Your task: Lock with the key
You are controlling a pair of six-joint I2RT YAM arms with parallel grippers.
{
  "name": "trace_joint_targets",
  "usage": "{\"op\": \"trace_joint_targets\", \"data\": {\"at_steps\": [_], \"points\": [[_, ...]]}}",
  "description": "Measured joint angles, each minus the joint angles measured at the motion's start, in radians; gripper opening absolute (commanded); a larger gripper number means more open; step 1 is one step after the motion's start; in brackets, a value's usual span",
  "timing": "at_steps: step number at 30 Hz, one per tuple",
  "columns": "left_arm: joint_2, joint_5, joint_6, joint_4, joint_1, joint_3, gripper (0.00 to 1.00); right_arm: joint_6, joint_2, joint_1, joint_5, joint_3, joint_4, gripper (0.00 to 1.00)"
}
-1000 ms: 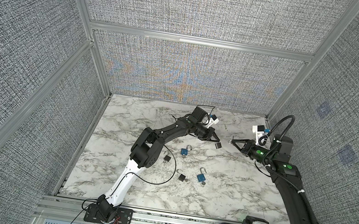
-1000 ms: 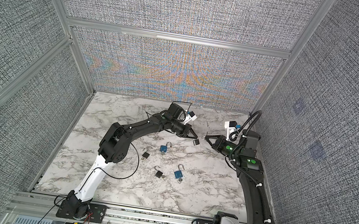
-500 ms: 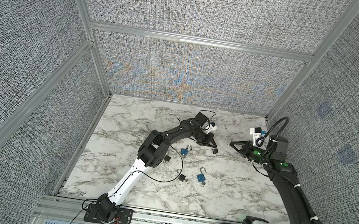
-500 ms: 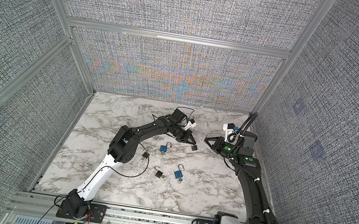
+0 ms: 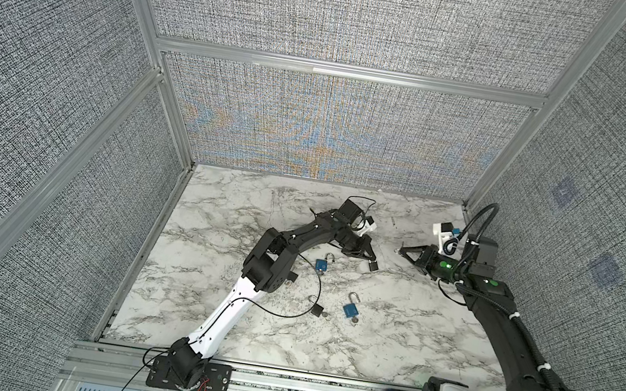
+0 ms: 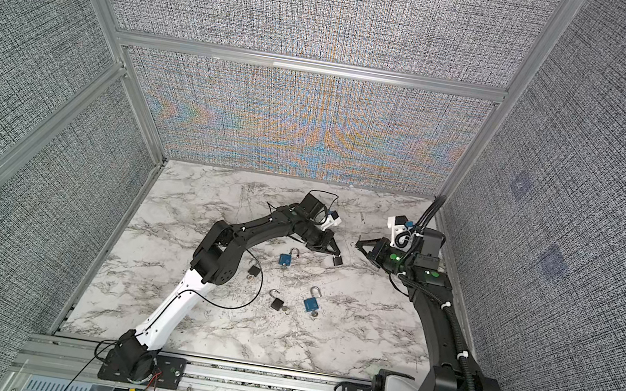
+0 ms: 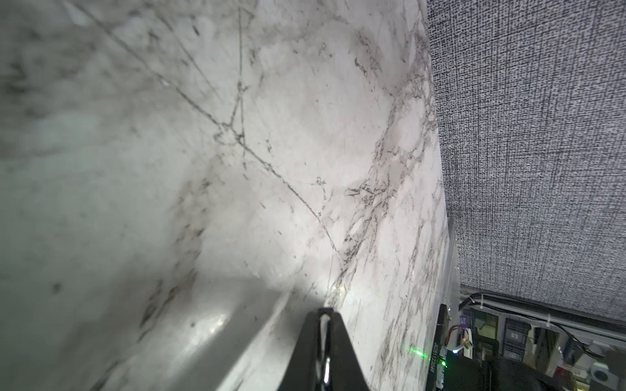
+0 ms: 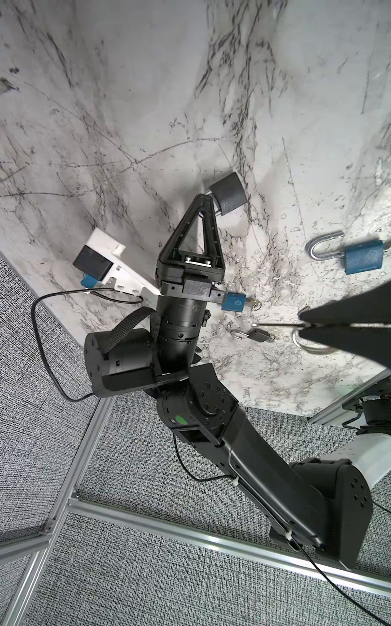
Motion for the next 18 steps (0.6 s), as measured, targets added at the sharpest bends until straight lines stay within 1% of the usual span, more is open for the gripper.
{"op": "trace_joint_targets", "data": {"at_steps": [4, 6, 11, 13, 18], "points": [[0.0, -0.031, 0.002, -0.003, 0.005, -0.001, 0.36, 0.0, 0.001, 0.0, 0.007, 0.0, 0.0, 0.0], [-0.002, -0.034, 0.001, 0.003, 0.011, -0.006, 0.39, 0.0, 0.001, 0.0, 0.012, 0.001, 0.0, 0.0], [-0.043, -0.071, -0.005, 0.005, 0.03, -0.057, 0.39, 0.0, -0.001, 0.0, 0.032, 0.015, -0.004, 0.0], [-0.073, -0.085, -0.006, 0.011, 0.04, -0.099, 0.39, -0.005, -0.002, 0.0, 0.044, 0.026, -0.013, 0.0], [-0.203, -0.119, -0.008, 0.071, 0.065, -0.248, 0.39, -0.038, 0.018, 0.0, 0.076, 0.075, -0.051, 0.0]]}}
